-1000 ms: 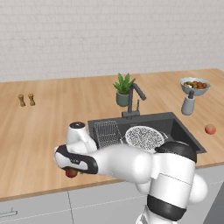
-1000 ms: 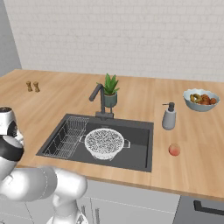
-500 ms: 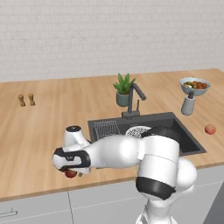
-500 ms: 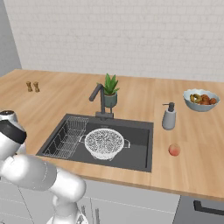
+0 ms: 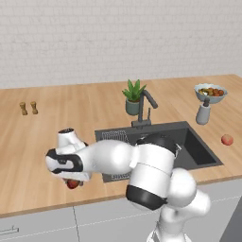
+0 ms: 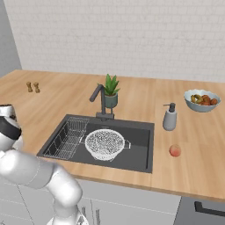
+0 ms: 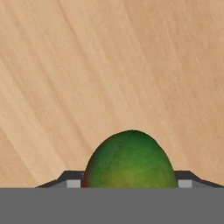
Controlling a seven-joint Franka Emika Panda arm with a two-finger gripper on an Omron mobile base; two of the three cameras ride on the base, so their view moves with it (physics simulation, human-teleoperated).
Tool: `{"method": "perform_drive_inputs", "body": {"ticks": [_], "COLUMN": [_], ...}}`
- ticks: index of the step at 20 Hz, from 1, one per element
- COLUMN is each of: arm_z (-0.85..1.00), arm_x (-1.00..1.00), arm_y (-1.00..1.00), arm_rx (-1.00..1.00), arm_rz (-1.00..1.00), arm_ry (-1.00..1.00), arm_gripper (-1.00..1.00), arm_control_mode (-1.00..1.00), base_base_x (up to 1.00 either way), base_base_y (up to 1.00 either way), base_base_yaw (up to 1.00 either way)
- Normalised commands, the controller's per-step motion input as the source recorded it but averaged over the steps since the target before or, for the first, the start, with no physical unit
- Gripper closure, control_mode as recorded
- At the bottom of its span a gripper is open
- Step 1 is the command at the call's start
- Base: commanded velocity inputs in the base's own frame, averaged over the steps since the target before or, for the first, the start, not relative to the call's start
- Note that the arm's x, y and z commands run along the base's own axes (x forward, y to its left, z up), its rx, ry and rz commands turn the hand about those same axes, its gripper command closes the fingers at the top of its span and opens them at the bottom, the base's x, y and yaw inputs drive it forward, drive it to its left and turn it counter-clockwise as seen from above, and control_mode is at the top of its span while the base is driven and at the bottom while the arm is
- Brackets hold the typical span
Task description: Put the colander in the sink, put the mango, peach in the colander, and turn on the sink faucet and pour water over the colander.
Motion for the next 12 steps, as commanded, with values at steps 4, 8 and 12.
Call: {"method": "perform_drive_inputs", "body": {"ticks": [4, 8, 12], "arm_z": [0.56, 0.83, 0.62], "arm_x": [-0.26, -0.34, -0.53], "arm_y": [-0.78, -1.0, -1.0], "arm_rx": [0.14, 0.2, 0.15], "arm_rz": [-0.12, -0.21, -0.24], "arm_ry": [-0.02, 0.0, -0.08], "arm_gripper": [1.0, 1.0, 1.0], "arm_control_mode": [-1.0, -1.0, -1.0], "base_base_x": [0.0, 0.0, 0.0], "base_base_y": [0.0, 0.0, 0.0], "base_base_yaw": [0.0, 0.0, 0.0]}}
